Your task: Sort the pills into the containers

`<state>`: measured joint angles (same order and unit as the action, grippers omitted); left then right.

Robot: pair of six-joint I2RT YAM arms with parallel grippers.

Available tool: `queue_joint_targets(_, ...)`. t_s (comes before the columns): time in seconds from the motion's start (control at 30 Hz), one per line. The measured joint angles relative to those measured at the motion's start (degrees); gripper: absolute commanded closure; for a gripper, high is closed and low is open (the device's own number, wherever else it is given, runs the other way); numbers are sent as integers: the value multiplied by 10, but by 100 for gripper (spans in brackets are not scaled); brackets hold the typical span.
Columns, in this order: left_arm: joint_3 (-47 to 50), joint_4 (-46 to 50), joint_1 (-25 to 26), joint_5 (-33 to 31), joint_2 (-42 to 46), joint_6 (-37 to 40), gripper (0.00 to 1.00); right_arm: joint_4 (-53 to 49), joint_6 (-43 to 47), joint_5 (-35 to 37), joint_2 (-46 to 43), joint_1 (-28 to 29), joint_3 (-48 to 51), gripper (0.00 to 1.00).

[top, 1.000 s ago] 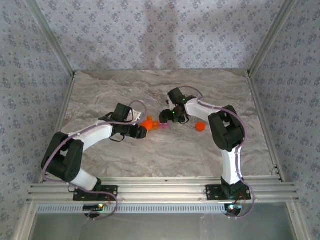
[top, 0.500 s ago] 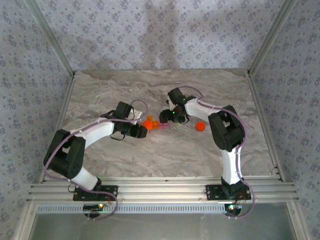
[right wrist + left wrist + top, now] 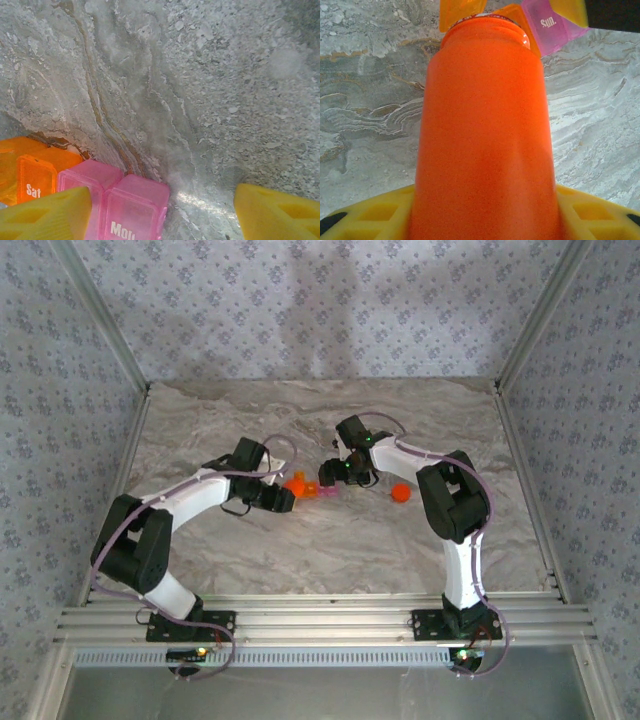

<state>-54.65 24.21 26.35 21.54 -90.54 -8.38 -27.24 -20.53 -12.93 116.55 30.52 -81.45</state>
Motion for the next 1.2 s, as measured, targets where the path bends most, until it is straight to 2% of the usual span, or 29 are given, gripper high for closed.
queue_joint_targets(1.2,-58,58,8,-2,-23,9,100,1,-1,-4,0,-3,1,23)
